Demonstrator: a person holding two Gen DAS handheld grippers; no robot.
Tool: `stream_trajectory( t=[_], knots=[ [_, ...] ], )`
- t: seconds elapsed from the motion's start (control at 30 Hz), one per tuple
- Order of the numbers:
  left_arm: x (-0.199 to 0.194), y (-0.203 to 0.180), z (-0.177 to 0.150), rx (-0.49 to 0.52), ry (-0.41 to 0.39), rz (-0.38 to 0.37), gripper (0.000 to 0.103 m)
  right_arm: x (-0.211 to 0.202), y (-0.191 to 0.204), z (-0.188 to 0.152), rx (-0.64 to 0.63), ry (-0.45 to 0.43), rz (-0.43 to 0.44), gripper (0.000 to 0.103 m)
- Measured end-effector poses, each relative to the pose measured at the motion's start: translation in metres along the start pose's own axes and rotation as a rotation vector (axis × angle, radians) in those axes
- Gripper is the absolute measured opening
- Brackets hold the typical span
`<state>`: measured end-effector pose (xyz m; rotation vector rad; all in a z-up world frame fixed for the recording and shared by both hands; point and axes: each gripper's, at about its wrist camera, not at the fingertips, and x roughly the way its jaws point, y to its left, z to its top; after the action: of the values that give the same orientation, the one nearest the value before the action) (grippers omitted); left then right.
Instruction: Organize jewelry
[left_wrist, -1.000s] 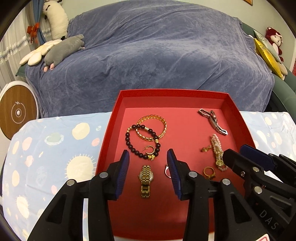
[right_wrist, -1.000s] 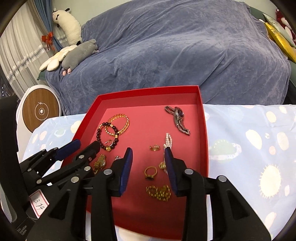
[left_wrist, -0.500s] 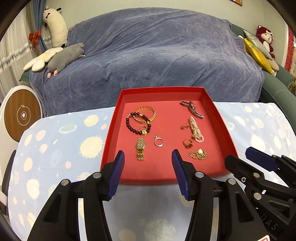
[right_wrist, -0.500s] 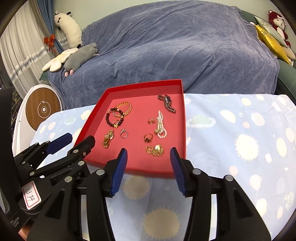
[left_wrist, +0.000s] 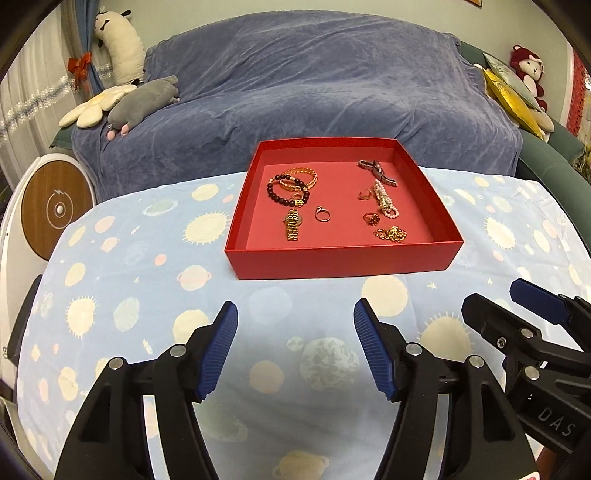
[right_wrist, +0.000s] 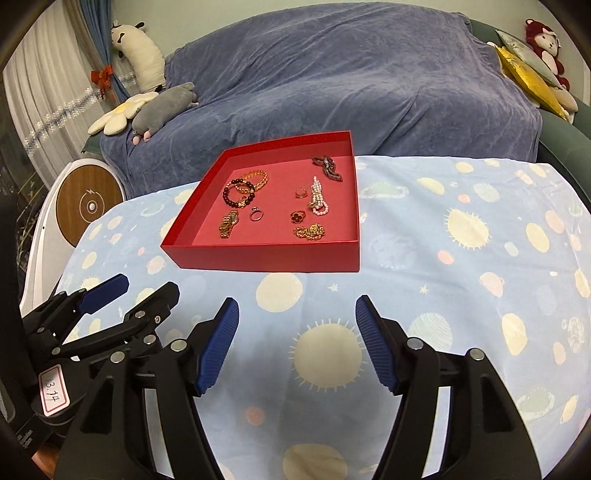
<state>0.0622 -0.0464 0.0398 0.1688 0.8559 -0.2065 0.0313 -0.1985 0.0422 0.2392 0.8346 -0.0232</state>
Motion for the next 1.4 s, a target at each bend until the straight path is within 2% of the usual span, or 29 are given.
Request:
stream_trajectory(
  t=[0.13, 0.37, 0.47, 0.8, 1.07, 1.4],
  knots=[
    [0.007, 0.008, -0.003, -0.054, 0.024, 0.003, 0.07, 0.0, 0.003, -0.006, 0.0, -0.027, -0.049, 0.075],
    [0.01, 0.016, -0.009, -0.046, 0.019, 0.038, 0.084, 0.0, 0.005, -0.008, -0.034, -0.061, -0.099, 0.091],
    [0.01, 0.017, -0.01, -0.047, 0.018, 0.041, 0.086, 0.0, 0.005, -0.009, -0.038, -0.062, -0.095, 0.092],
    [0.012, 0.016, -0.015, -0.02, 0.026, 0.05, 0.087, 0.0, 0.002, -0.01, -0.023, -0.06, -0.097, 0.094],
    [0.009, 0.021, -0.012, -0.035, 0.019, 0.057, 0.087, 0.002, -0.001, -0.011, -0.013, -0.056, -0.102, 0.094],
    [0.009, 0.021, -0.012, -0.03, 0.019, 0.048, 0.087, 0.005, 0.01, -0.017, -0.056, -0.047, -0.102, 0.094]
  ],
)
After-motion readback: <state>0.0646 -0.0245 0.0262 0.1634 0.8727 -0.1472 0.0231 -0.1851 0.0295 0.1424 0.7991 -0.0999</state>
